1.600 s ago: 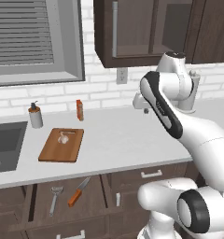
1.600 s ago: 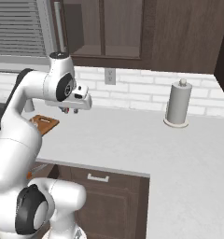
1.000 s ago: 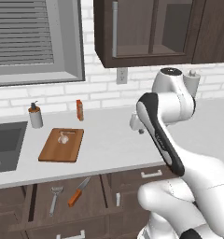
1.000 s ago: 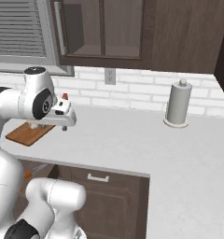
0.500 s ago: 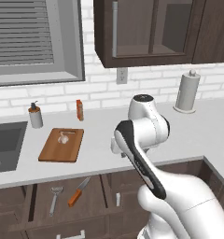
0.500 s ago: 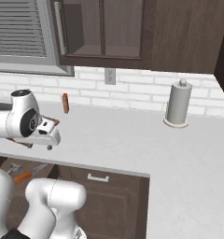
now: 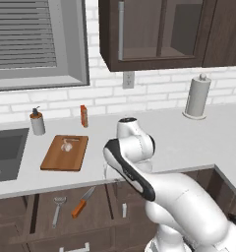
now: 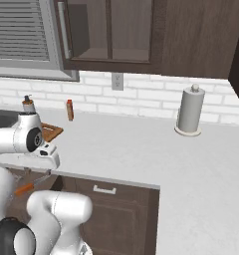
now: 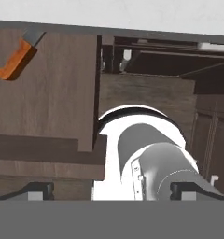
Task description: Place the appropriate cutting tool for cutting the garlic skin on the cutting board.
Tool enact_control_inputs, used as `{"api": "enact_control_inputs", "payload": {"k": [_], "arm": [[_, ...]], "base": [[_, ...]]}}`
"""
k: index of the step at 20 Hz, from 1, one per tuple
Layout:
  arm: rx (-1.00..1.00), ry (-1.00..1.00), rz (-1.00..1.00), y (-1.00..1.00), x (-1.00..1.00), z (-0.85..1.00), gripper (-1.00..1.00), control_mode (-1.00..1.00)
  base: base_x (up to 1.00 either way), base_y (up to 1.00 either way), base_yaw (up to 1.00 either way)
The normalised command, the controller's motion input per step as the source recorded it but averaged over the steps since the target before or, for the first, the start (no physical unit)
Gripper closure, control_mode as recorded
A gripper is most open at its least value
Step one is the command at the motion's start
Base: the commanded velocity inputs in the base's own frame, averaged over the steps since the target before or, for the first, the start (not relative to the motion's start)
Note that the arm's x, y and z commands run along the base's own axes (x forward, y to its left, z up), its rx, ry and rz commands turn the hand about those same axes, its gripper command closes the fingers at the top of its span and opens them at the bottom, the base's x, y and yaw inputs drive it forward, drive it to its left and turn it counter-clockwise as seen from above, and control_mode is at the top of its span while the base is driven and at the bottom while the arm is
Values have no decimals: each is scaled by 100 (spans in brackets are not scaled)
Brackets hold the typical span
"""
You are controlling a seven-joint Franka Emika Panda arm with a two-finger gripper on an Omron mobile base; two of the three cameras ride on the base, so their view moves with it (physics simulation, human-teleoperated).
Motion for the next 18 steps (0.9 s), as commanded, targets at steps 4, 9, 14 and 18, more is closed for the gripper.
{"api": "enact_control_inputs", "payload": {"k": [4,9,14,18], "arm": [[-4,15,0,54,0,-59,-100,-100],[-6,10,0,29,1,-38,-100,-100],[-7,4,0,42,0,-40,-100,-100],[-5,0,-3,53,0,-44,-100,-100]], "base": [[0,0,0],[0,0,0],[0,0,0],[0,0,0]]}}
